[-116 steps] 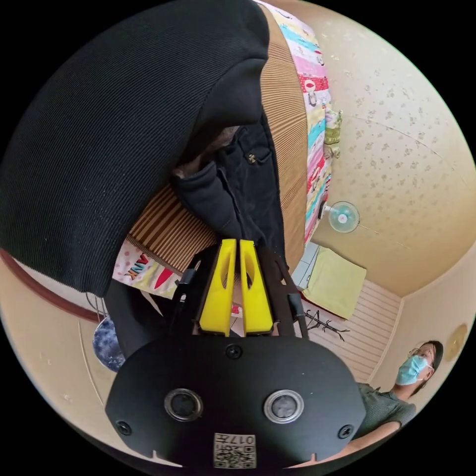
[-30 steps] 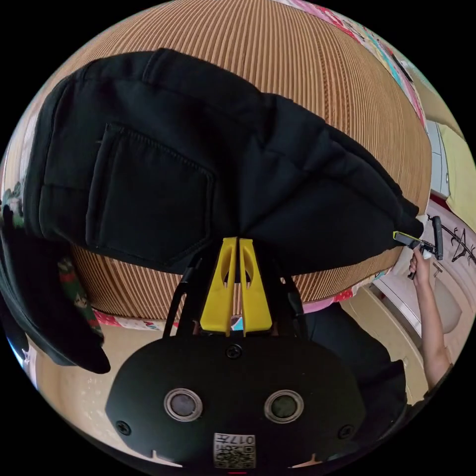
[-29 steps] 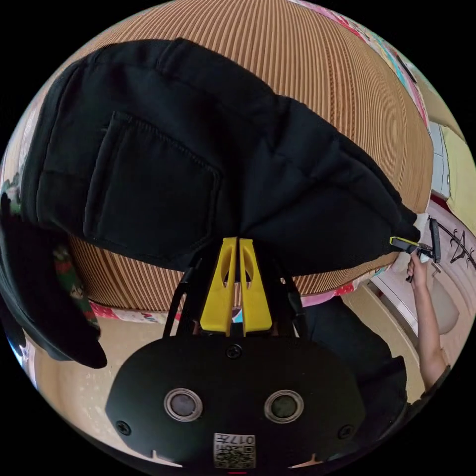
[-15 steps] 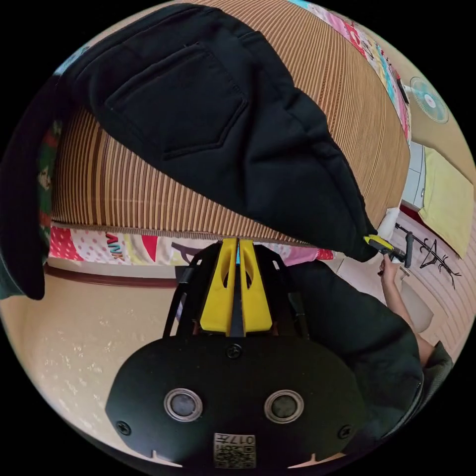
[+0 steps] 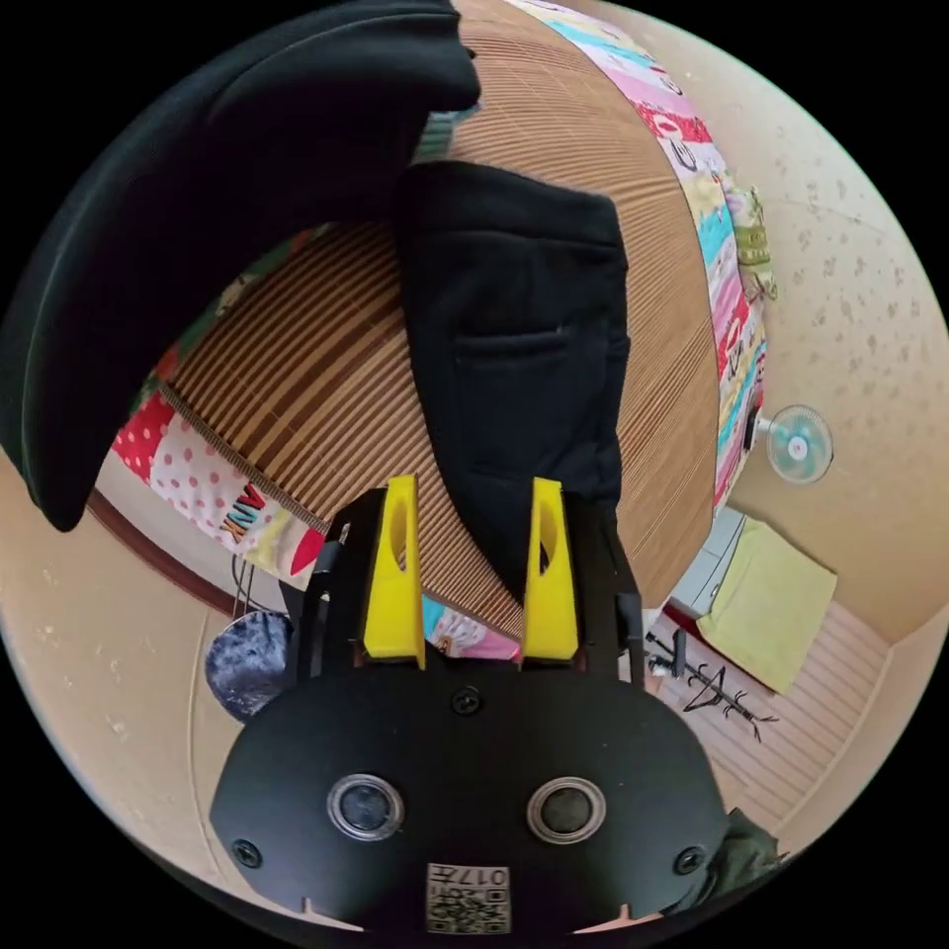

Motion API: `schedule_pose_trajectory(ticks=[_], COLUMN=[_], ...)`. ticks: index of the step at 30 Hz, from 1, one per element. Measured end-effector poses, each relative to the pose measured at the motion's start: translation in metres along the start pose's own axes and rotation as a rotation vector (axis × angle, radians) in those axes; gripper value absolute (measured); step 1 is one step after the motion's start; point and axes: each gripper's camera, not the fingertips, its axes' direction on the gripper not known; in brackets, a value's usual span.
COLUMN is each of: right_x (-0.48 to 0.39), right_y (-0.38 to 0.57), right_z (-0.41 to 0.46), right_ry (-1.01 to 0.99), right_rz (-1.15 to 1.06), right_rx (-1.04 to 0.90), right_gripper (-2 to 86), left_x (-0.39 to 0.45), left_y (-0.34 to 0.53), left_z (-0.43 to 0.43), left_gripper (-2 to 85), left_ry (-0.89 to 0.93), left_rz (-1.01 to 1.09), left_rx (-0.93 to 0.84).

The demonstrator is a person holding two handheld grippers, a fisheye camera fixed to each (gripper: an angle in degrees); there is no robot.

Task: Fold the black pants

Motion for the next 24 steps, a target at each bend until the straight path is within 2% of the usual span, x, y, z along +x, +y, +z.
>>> schedule_pose_trajectory(ticks=[2, 5, 8, 10, 11, 13, 15, 17, 19, 20, 24], right_x=[-0.007, -0.019, -0.028, -0.027, -0.024, -0.019, -0.013, -0.006, -0.005, -0.006, -0.015], right_y=[0.03, 0.068, 0.111, 0.135, 0.15, 0.168, 0.183, 0.195, 0.198, 0.195, 0.178], right_z=[0.002, 0.031, 0.067, 0.087, 0.099, 0.113, 0.124, 0.134, 0.141, 0.146, 0.144], right_ry=[-0.024, -0.099, -0.056, -0.028, -0.041, -0.089, -0.154, -0.259, -0.355, -0.412, -0.456], right_rz=[0.062, 0.019, 0.024, 0.068, 0.101, 0.155, 0.22, 0.316, 0.354, 0.36, 0.291], right_rx=[0.057, -0.047, -0.16, -0.223, -0.254, -0.283, -0.292, -0.271, -0.251, -0.244, -0.226], right_gripper=[9.2, 8.7, 7.4, 7.1, 7.1, 6.9, 6.8, 6.6, 6.4, 6.3, 6.1], left_x=[-0.009, -0.017, -0.019, -0.026, -0.029, -0.029, -0.032, -0.06, -0.118, -0.128, -0.123], left_y=[-0.02, -0.06, -0.098, -0.12, -0.124, -0.127, -0.112, -0.096, -0.08, -0.077, -0.1], left_z=[-0.002, 0.008, 0.026, 0.039, 0.039, 0.021, -0.009, -0.032, -0.038, -0.038, -0.01], left_gripper=[17.9, 18.2, 14.6, 9.5, 7.9, 3.5, 2.2, 1.9, 3.0, 3.6, 13.7], left_ry=[0.018, 0.014, 0.041, 0.095, 0.143, 0.523, 0.649, 0.637, 0.559, 0.535, 0.376], left_rz=[-0.044, -0.052, -0.005, 0.015, 0.037, 0.26, 0.391, 0.325, 0.032, -0.011, 0.008], left_rx=[0.054, 0.077, 0.046, -0.043, -0.059, -0.108, -0.073, 0.003, 0.111, 0.13, 0.075])
